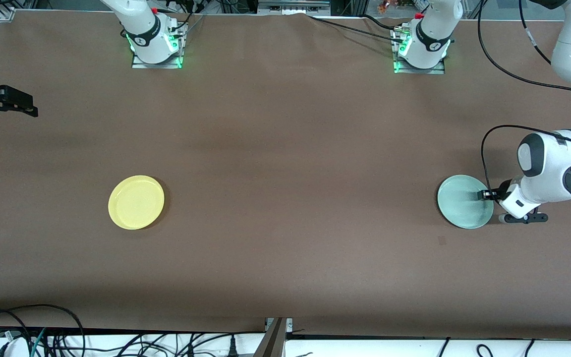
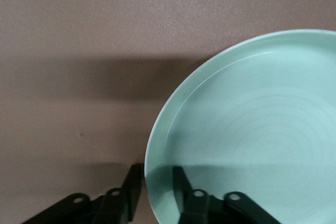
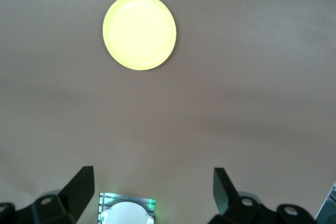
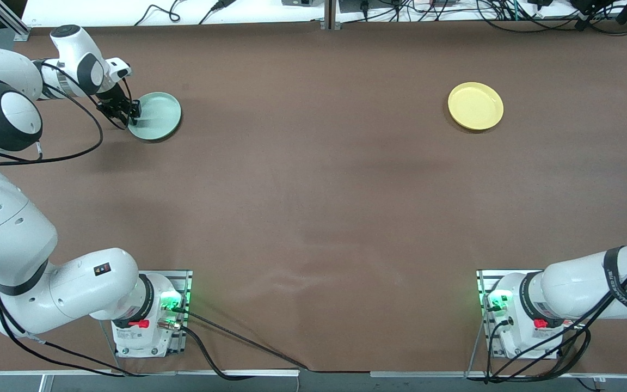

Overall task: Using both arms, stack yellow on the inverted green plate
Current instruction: 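Grasp the green plate with the left gripper while the right gripper reaches the yellow plate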

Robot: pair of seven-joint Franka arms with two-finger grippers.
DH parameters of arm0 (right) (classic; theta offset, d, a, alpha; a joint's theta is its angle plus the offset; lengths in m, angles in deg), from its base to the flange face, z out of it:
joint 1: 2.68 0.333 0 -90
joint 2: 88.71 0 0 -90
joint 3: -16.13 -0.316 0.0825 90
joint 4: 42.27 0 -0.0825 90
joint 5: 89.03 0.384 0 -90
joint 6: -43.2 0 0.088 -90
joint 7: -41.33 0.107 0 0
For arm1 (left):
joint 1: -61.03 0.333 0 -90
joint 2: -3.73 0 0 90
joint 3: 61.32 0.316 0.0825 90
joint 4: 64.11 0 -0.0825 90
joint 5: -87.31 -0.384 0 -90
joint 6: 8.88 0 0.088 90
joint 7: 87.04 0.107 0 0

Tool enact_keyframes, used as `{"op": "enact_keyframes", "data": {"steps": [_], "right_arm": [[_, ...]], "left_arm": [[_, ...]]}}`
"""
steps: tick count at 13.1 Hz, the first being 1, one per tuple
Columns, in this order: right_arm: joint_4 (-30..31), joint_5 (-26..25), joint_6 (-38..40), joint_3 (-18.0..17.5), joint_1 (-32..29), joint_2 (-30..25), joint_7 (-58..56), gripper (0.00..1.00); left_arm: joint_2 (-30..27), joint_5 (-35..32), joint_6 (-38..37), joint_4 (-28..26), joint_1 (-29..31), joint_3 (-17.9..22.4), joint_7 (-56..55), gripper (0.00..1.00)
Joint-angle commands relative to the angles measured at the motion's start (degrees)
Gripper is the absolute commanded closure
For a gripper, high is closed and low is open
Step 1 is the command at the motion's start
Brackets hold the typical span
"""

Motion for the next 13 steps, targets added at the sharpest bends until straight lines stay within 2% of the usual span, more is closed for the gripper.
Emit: {"op": "enact_keyframes", "data": {"steps": [1, 2, 4, 6, 8, 10, 12, 13], "right_arm": [[-0.8, 0.1, -0.3, 0.1, -0.2, 1.4, 0.5, 0.0], [-0.8, 0.1, -0.4, 0.1, -0.2, 2.9, 0.5, 0.0], [-0.8, -0.5, -2.9, 0.2, -0.3, 5.1, 0.0, 0.0], [-0.8, -0.2, -6.0, 0.3, -0.6, 8.4, -0.4, 0.0], [-0.6, 1.9, -9.5, 0.5, -1.8, 11.1, -0.1, 0.0], [-0.5, 3.4, -12.1, 0.4, -1.9, 14.6, 0.6, 0.0], [1.3, 4.5, -14.9, 0.4, -2.1, 16.5, 0.7, 0.0], [3.4, 5.1, -17.4, 0.4, -2.3, 16.7, 0.7, 0.0]], "left_arm": [[-0.4, -1.5, -1.0, 1.6, -0.2, -0.4, 0.7, 1.0], [-2.2, -1.5, -1.7, 1.8, -1.0, -0.4, 0.6, 1.0], [-4.9, -3.7, -8.0, 4.0, -4.8, -0.4, 3.5, 1.0], [-5.3, -8.8, -18.4, 12.4, -9.1, -0.5, 3.7, 1.0], [-5.2, -14.6, -29.4, 21.2, -16.9, -0.4, 3.3, 1.0], [-5.1, -18.8, -36.3, 25.6, -24.8, 0.1, 1.4, 1.0], [-5.0, -26.5, -38.2, 27.4, -32.6, 0.1, -1.7, 1.0], [-4.8, -27.9, -38.2, 28.0, -35.7, 0.3, -3.8, 1.0]]}}
